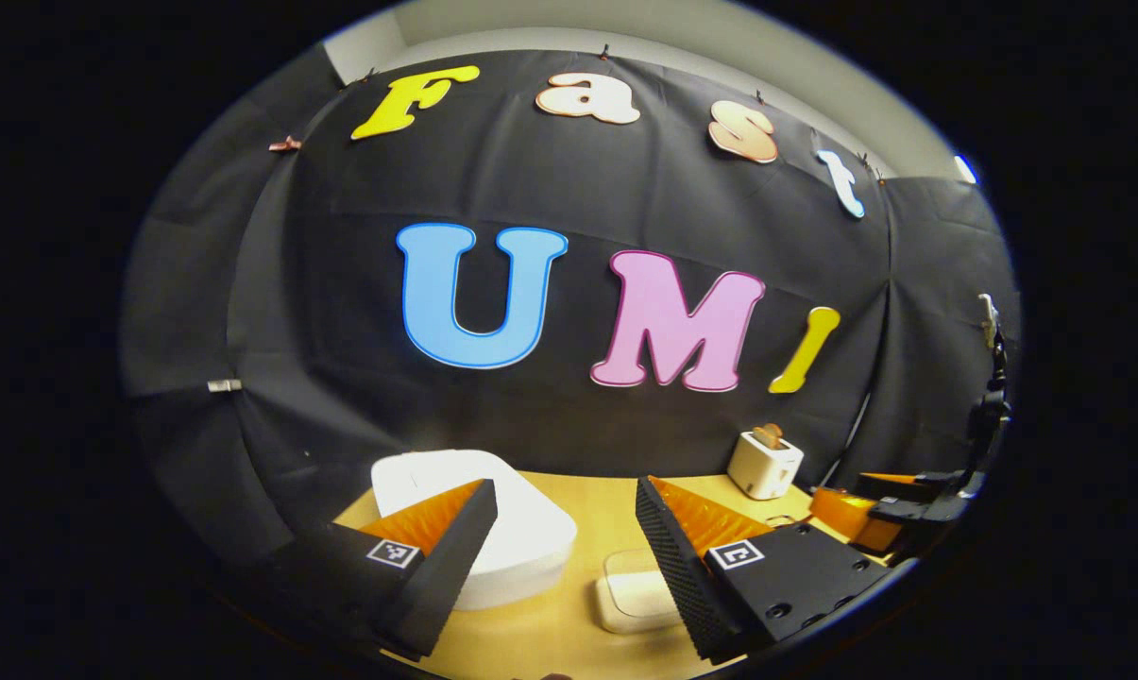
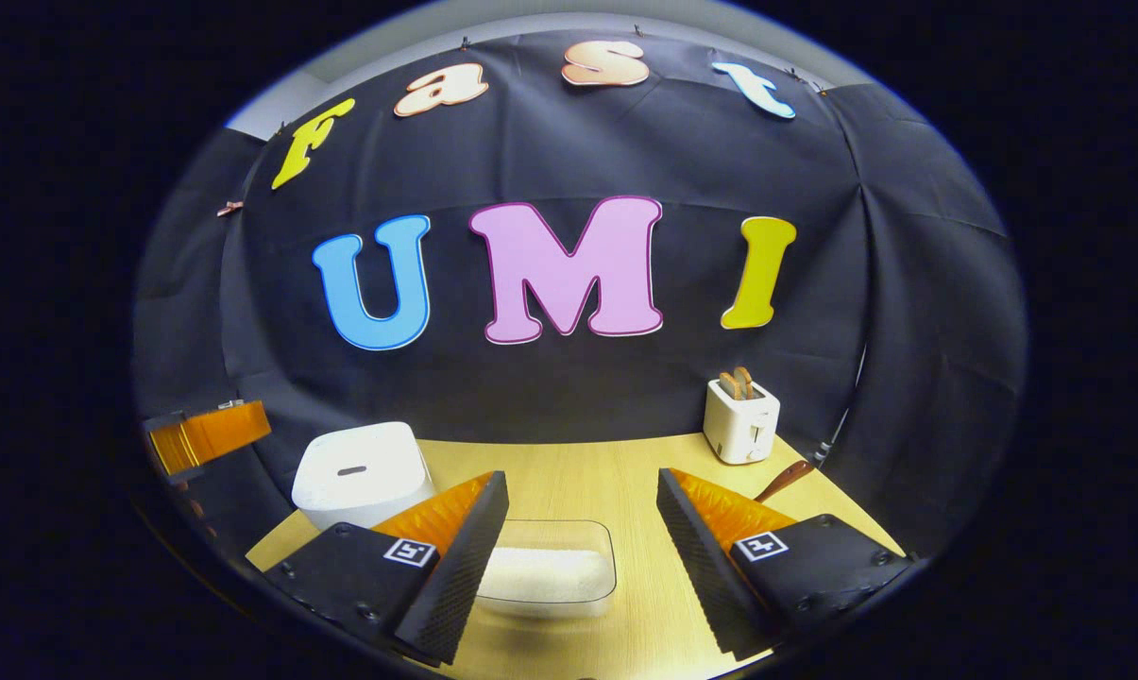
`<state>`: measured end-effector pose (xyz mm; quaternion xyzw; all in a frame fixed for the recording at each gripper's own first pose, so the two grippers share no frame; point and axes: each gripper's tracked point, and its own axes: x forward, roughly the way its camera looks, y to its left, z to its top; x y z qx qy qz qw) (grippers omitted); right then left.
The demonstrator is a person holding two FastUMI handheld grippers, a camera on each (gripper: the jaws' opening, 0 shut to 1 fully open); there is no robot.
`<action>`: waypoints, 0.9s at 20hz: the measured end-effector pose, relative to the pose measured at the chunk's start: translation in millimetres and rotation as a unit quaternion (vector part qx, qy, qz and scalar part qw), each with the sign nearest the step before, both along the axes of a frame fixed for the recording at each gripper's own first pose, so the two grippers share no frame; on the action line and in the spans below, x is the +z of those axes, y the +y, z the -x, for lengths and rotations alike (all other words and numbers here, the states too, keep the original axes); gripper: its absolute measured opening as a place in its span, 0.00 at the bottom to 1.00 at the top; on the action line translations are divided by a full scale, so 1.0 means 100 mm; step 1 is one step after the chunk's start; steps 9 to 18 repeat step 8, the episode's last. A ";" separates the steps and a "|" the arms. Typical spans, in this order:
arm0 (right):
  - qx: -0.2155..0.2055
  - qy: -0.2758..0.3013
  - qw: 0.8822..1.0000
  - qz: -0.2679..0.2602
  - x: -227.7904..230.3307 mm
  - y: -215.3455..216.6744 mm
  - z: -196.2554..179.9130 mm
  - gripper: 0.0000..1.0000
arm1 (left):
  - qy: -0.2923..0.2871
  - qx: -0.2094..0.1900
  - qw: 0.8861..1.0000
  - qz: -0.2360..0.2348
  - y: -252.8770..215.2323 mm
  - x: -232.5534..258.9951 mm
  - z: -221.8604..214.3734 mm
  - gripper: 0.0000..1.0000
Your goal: Close the left gripper, press the button to open the rice cooker; take a wooden spoon from the chopstick holder with the right hand, scoop a spoonful of rice and pour it into the rice cooker, then put the wooden spoon back into the chopstick holder.
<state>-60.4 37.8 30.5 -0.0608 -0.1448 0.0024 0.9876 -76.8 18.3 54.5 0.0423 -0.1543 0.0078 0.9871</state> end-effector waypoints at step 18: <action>-0.001 0.076 0.997 0.019 -0.74 0.19 0.15 0.99 | 0.038 0.011 0.999 0.015 0.29 -0.44 0.06 0.95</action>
